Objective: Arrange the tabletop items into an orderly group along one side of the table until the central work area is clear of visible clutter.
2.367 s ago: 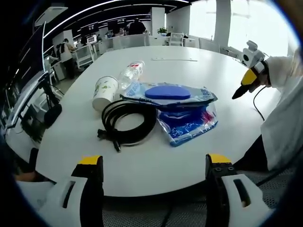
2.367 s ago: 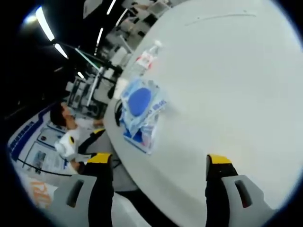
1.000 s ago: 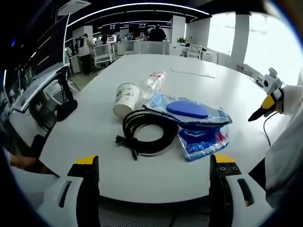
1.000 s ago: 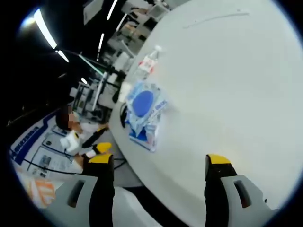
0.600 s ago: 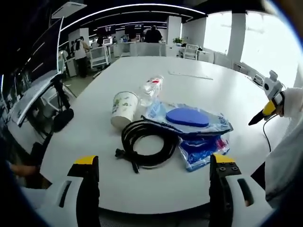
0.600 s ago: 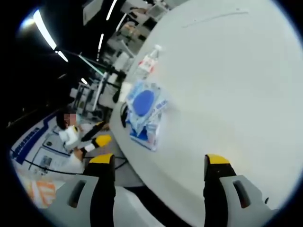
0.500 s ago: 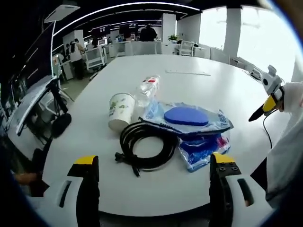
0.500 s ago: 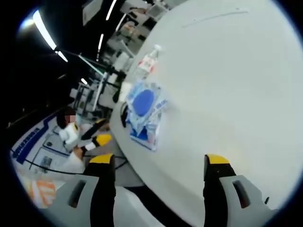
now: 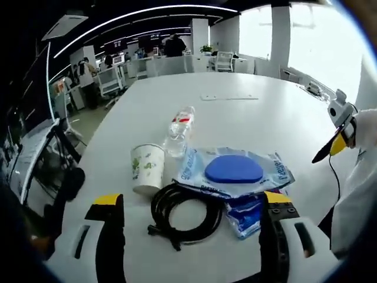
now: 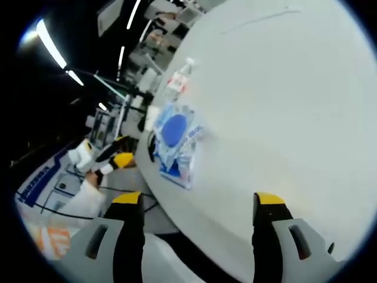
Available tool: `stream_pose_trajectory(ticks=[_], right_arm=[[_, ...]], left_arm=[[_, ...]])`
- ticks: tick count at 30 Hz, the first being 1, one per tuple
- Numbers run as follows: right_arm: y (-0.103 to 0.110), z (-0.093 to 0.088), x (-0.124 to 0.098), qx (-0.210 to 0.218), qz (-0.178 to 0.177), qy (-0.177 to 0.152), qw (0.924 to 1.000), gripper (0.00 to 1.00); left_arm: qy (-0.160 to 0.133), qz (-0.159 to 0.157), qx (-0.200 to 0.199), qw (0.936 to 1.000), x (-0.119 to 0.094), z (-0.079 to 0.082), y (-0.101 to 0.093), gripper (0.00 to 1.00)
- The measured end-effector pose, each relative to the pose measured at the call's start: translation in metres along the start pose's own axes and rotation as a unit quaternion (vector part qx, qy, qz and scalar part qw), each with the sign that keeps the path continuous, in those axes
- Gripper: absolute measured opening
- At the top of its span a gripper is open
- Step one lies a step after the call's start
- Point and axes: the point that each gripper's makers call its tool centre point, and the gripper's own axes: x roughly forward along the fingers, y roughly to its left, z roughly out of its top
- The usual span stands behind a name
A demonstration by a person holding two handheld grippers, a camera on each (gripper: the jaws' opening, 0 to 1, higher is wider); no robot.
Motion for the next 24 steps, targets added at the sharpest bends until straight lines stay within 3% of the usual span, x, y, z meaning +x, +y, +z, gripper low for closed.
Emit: stream_pose_trajectory(ticks=[3, 12, 16, 18, 24], right_arm=[[0.000, 0.003, -0.001, 0.000, 0.001, -0.003, 1.0000, 0.73], [-0.001, 0.002, 0.001, 0.007, 0.002, -0.001, 1.0000, 0.73], [0.001, 0.000, 0.002, 0.005, 0.007, 0.003, 1.0000, 0.73], [0.001, 0.000, 0.003, 0.004, 0.007, 0.004, 1.0000, 0.73], [-0.003, 0.001, 0.001, 0.019, 0.009, 0.002, 0.9998, 0.72]], left_arm=[[0.029, -0.005, 0.015, 0.9994, 0.005, -0.006, 0.000, 0.94], [0.027, -0.026, 0.024, 0.9990, 0.017, 0.016, -0.006, 0.90], [0.044, -0.028, 0.051, 0.9973, 0.023, 0.019, -0.005, 0.87], [0.064, -0.014, 0.069, 0.9954, 0.024, 0.017, 0.003, 0.82], [0.049, -0.024, 0.051, 0.9972, 0.033, 0.032, 0.003, 0.84]])
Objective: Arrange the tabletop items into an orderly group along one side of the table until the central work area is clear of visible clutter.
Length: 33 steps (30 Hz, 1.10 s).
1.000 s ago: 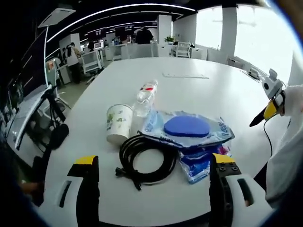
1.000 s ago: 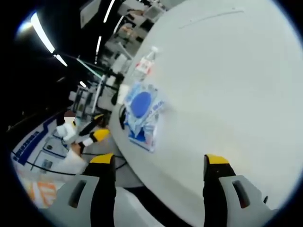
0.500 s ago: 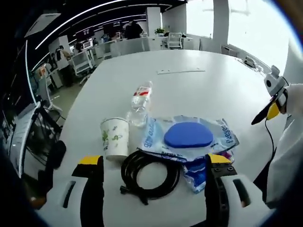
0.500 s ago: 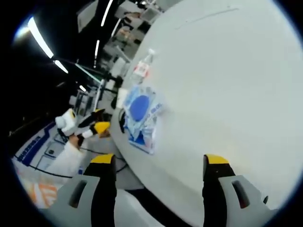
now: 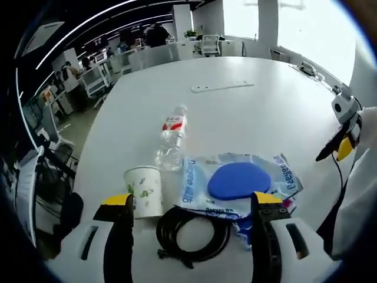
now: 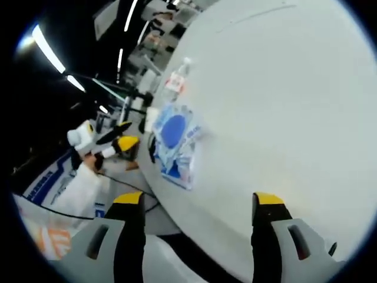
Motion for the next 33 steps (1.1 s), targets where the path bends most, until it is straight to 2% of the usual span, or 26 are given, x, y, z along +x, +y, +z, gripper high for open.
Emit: stream_pose_trajectory(ticks=[6, 12, 18, 25, 33], right_arm=[[-0.003, 0.004, -0.002, 0.002, -0.004, -0.004, 1.0000, 0.72], [-0.006, 0.002, -0.004, 0.009, -0.005, -0.006, 0.9999, 0.72], [-0.007, 0.000, -0.003, 0.018, -0.006, -0.002, 0.9998, 0.71], [-0.006, 0.002, -0.002, 0.021, -0.003, -0.005, 0.9998, 0.70], [-0.003, 0.004, 0.001, 0.016, -0.001, 0.003, 0.9999, 0.70]], left_arm=[[-0.004, -0.015, -0.032, 0.9994, 0.013, 0.015, 0.004, 0.91], [-0.014, -0.020, -0.041, 0.9989, 0.025, 0.036, 0.010, 0.91], [-0.003, -0.016, -0.022, 0.9996, 0.037, 0.048, 0.020, 0.91], [0.012, -0.016, -0.026, 0.9995, 0.049, 0.051, 0.034, 0.91], [0.012, -0.020, -0.023, 0.9995, 0.062, 0.066, 0.044, 0.91]])
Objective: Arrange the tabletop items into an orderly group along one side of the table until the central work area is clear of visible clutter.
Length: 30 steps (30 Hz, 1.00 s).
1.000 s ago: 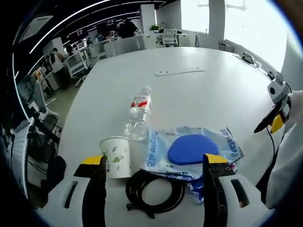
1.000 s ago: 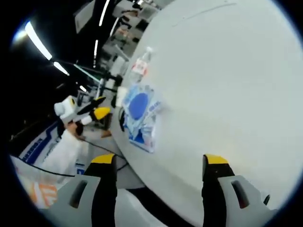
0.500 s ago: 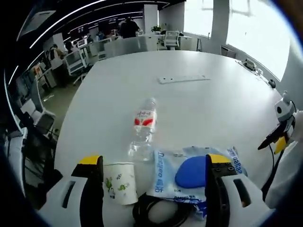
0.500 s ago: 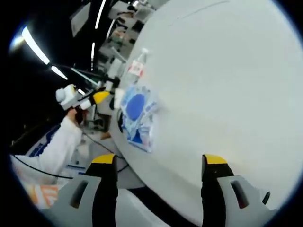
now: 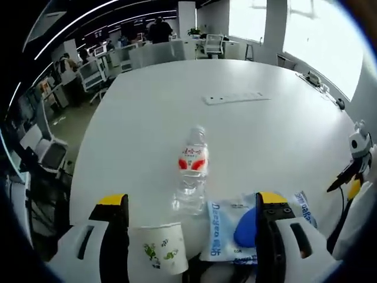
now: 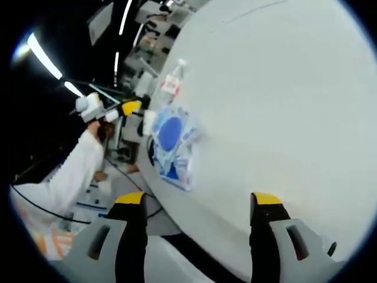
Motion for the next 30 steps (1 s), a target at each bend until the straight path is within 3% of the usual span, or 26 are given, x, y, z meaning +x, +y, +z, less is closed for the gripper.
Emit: stream_pose_trajectory(ticks=[4, 8, 19, 24, 27, 30], right_arm=[[0.004, -0.002, 0.002, 0.001, 0.004, 0.005, 1.0000, 0.69], [0.006, -0.007, 0.005, 0.000, 0.007, 0.013, 0.9999, 0.68], [0.007, -0.004, 0.009, 0.025, 0.018, 0.003, 0.9995, 0.68], [0.003, -0.007, 0.012, 0.038, 0.016, 0.014, 0.9991, 0.67], [0.004, -0.004, 0.014, 0.036, 0.016, 0.017, 0.9991, 0.67], [0.007, 0.001, 0.016, 0.039, 0.022, 0.016, 0.9989, 0.67]], left_arm=[[0.006, -0.004, -0.007, 0.9999, 0.011, 0.005, 0.004, 0.91], [-0.008, -0.033, -0.031, 0.9989, 0.024, 0.015, -0.001, 0.95], [0.032, -0.028, -0.033, 0.9986, 0.049, 0.011, 0.015, 0.93], [0.027, -0.045, -0.084, 0.9951, 0.070, 0.017, 0.010, 0.94], [0.041, -0.049, -0.076, 0.9950, 0.082, 0.013, 0.004, 0.93], [0.060, -0.054, -0.044, 0.9958, 0.094, 0.008, -0.005, 0.94]])
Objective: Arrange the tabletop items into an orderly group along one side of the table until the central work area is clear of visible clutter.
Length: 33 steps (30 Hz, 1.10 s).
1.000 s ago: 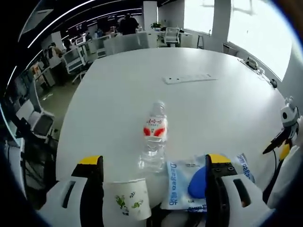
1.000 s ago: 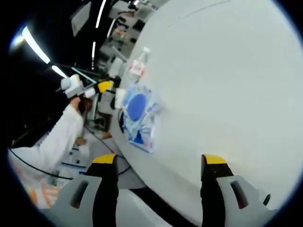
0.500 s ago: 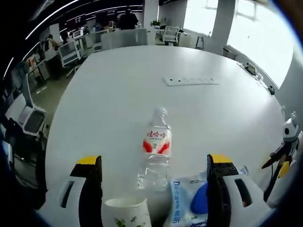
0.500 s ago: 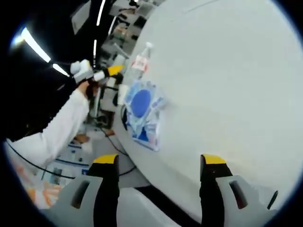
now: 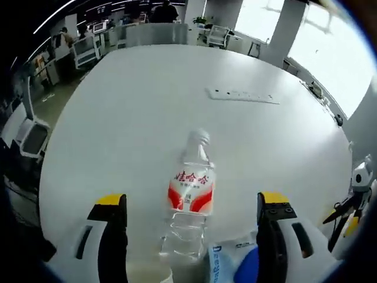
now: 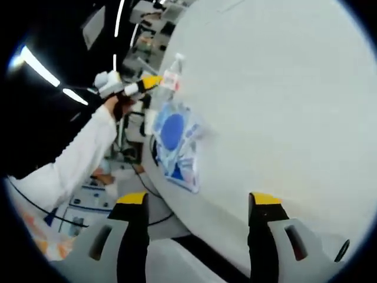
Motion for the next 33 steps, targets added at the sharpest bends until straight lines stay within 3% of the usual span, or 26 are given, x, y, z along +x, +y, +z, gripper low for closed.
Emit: stream_pose_trajectory(ticks=[8, 12, 18, 24, 25, 28, 29, 30, 33], right_arm=[[0.004, 0.007, 0.003, 0.005, 0.008, -0.006, 0.9999, 0.67], [0.001, 0.005, 0.002, 0.008, 0.007, -0.005, 0.9999, 0.67], [-0.005, 0.004, 0.002, 0.024, 0.003, -0.007, 0.9997, 0.66], [-0.002, 0.010, 0.004, 0.030, 0.007, -0.015, 0.9994, 0.66], [-0.002, 0.010, 0.004, 0.030, 0.008, -0.015, 0.9994, 0.66], [-0.002, 0.009, 0.006, 0.031, 0.008, -0.013, 0.9994, 0.66], [-0.002, 0.009, 0.006, 0.030, 0.008, -0.012, 0.9994, 0.66], [-0.002, 0.008, 0.006, 0.030, 0.007, -0.011, 0.9995, 0.65], [-0.002, 0.008, 0.004, 0.032, 0.008, -0.013, 0.9994, 0.65]], left_arm=[[0.033, -0.013, -0.014, 0.9993, 0.024, -0.014, -0.002, 0.90], [0.050, -0.003, 0.002, 0.9988, 0.027, -0.023, 0.002, 0.83], [0.039, 0.008, 0.004, 0.9992, 0.026, -0.018, 0.006, 0.72], [0.044, 0.044, 0.081, 0.9948, 0.029, -0.017, 0.013, 0.59], [0.044, 0.039, 0.058, 0.9966, 0.028, -0.018, 0.009, 0.58], [0.031, 0.034, 0.067, 0.9967, 0.027, -0.014, 0.004, 0.45], [0.032, 0.031, 0.091, 0.9948, 0.028, -0.012, 0.004, 0.45], [0.036, 0.038, 0.068, 0.9963, 0.026, -0.015, 0.004, 0.44], [0.037, 0.037, 0.072, 0.9961, 0.028, -0.015, 0.005, 0.42]])
